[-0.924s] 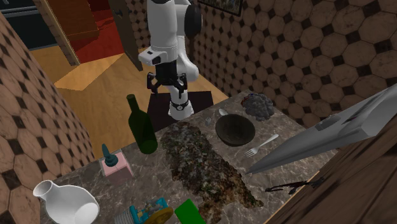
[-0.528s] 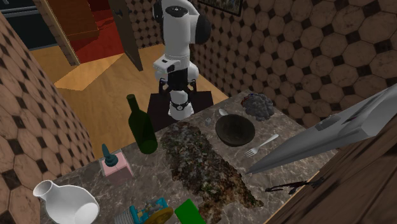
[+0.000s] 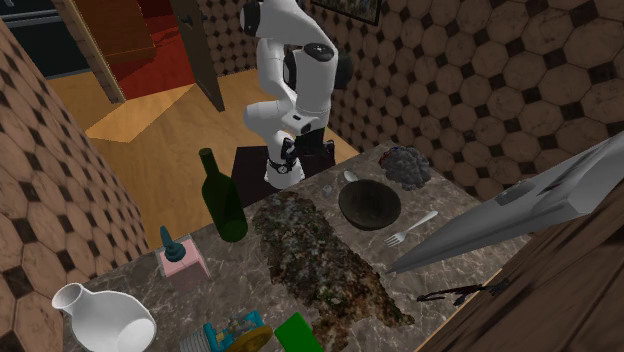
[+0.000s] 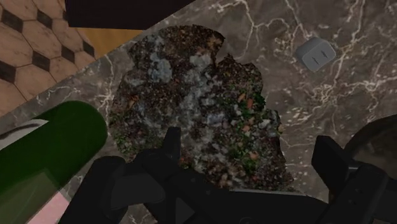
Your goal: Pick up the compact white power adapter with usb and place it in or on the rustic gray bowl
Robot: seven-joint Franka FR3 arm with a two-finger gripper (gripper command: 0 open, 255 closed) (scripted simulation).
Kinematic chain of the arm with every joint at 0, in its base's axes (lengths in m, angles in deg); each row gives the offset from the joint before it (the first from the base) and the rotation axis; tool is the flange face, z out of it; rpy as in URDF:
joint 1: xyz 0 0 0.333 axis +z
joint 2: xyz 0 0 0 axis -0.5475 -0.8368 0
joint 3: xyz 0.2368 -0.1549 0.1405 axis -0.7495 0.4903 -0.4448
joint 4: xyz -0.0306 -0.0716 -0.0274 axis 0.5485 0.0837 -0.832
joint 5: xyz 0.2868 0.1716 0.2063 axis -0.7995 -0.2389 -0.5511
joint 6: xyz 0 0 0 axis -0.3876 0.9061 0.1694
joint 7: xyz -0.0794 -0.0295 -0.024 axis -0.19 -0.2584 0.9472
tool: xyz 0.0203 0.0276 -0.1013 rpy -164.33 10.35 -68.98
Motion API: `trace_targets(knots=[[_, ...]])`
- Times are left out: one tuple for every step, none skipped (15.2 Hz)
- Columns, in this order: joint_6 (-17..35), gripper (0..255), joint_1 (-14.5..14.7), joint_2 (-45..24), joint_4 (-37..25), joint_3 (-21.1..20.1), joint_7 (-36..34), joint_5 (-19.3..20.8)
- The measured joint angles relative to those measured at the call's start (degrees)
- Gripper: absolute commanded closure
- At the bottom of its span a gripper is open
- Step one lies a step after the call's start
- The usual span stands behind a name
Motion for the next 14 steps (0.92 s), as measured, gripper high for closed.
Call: trace_targets(knots=[[0.8,0,0.6,-0.2,0.9,-1.2,-1.0,-0.7],[1.7,0,1.4,-0.6,1.7,-2.6,-2.3,-1.6],[2.6,0,2.1,-0.6,2.9,-3.8,-3.3,-2.3],[3.7,0,2.7,-1.0,3.9,-5.0,-4.4,-3.0],[4.7,0,3.5,-1.7,4.5,-6.5,-5.8,-4.0],[5.7,0,4.1,-2.4,5.0,-7.8,-6.8,-4.7],[7.2,0,4.8,-3.3,5.9,-9.3,-8.1,-5.5],[8.2,0,5.4,-4.4,6.1,-10.7,-9.4,-6.3],[9.3,0,5.9,-5.0,6.9,-11.7,-10.2,-6.9],[10.0,0,6.3,-5.6,7.2,-12.5,-10.8,-7.4],[11.0,0,6.5,-5.9,7.9,-12.9,-11.1,-7.7],[11.8,0,6.5,-6.3,8.4,-13.2,-11.3,-7.8],[12.9,0,6.5,-6.8,9.0,-13.5,-11.3,-8.0],[14.0,0,6.5,-7.3,9.6,-13.7,-11.4,-8.1]])
